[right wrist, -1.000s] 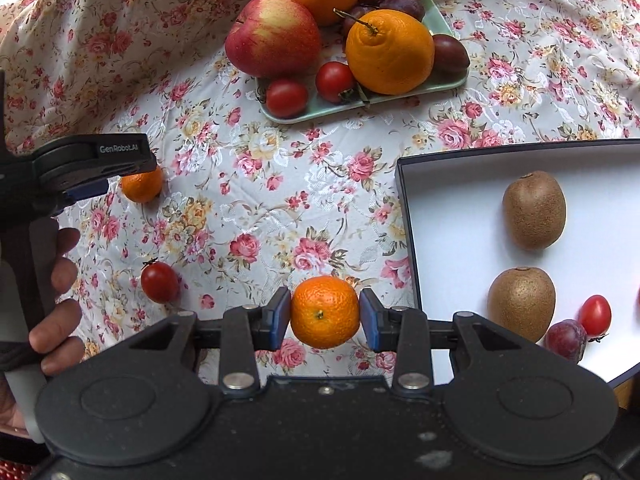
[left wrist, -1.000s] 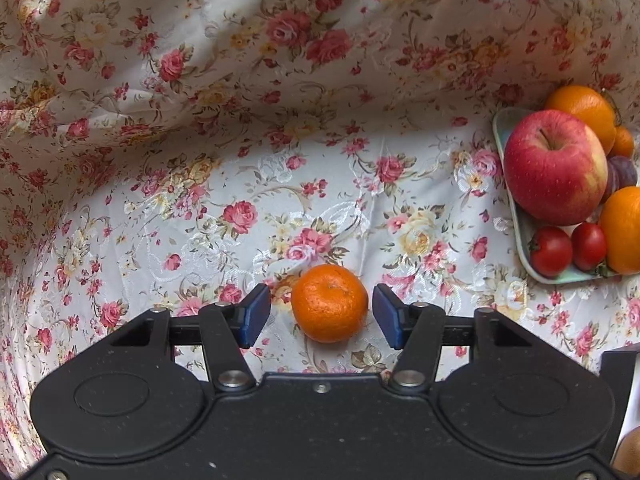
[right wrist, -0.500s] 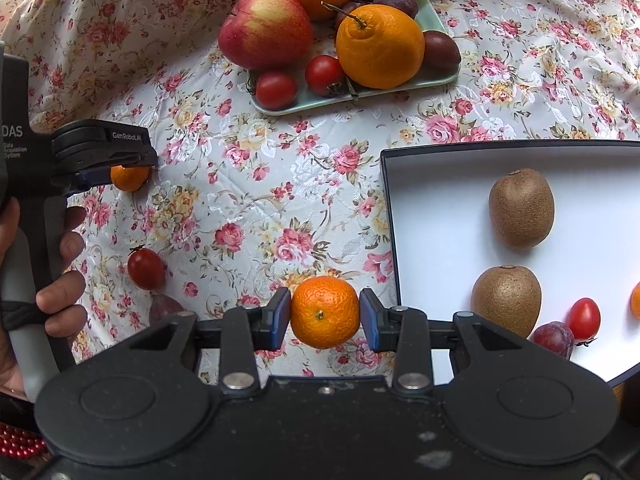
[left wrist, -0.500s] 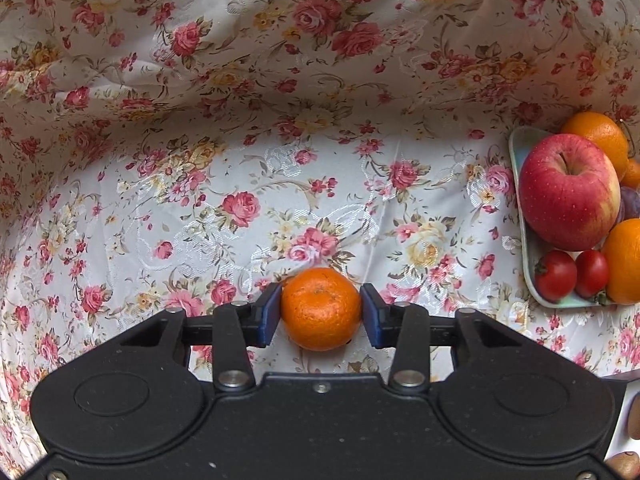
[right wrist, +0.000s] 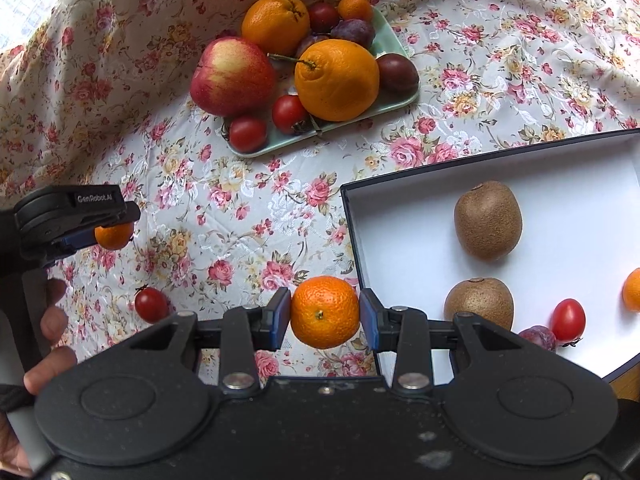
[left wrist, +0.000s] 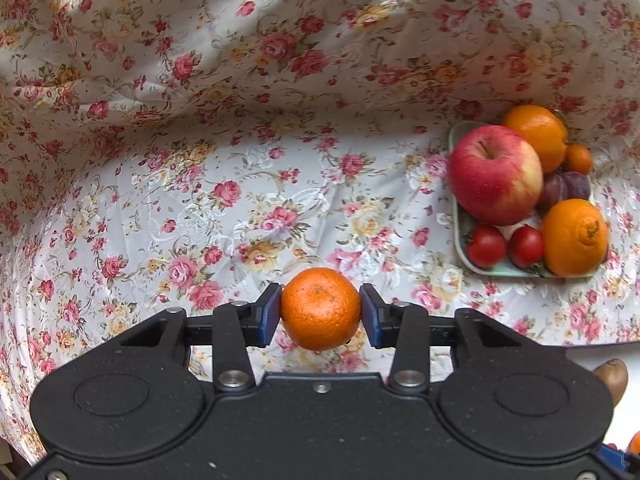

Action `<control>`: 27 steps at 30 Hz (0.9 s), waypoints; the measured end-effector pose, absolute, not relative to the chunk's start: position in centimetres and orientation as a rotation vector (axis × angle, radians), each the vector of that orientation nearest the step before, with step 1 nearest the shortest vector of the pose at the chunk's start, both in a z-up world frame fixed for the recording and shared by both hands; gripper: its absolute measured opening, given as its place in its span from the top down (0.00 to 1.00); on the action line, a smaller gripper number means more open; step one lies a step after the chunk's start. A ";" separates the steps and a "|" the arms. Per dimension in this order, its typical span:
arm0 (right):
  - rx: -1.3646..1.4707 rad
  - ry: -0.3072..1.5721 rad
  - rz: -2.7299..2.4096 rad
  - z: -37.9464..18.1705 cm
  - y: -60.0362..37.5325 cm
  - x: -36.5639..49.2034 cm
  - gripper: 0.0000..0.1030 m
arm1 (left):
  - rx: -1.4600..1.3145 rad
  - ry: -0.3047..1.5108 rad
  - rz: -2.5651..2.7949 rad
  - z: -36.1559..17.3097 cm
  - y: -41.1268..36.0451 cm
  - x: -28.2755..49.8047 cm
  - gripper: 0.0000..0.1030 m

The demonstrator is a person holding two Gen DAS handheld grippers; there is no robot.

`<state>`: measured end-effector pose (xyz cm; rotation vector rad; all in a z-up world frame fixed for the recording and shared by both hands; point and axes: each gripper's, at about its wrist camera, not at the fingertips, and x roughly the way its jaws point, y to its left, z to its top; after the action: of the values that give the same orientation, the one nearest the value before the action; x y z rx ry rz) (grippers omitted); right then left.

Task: Organize fruits
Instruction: 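Carry both mandarins over the white box and open the right tool to drop its mandarin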

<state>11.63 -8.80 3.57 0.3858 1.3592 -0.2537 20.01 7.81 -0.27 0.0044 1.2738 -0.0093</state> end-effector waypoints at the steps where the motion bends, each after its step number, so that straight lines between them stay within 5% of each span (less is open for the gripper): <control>1: 0.399 1.351 -0.264 3.8 -9.4 11.6 0.63 | 0.005 1.270 -0.024 0.1 7.5 19.6 0.52; 27: 0.631 1.193 -0.684 6.5 -28.5 4.8 0.63 | 0.115 1.248 -0.454 4.9 -8.4 10.4 0.52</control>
<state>4.84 -28.54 6.52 0.6309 1.1933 -0.6837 10.40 -8.45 4.86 0.1149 1.2475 -0.4535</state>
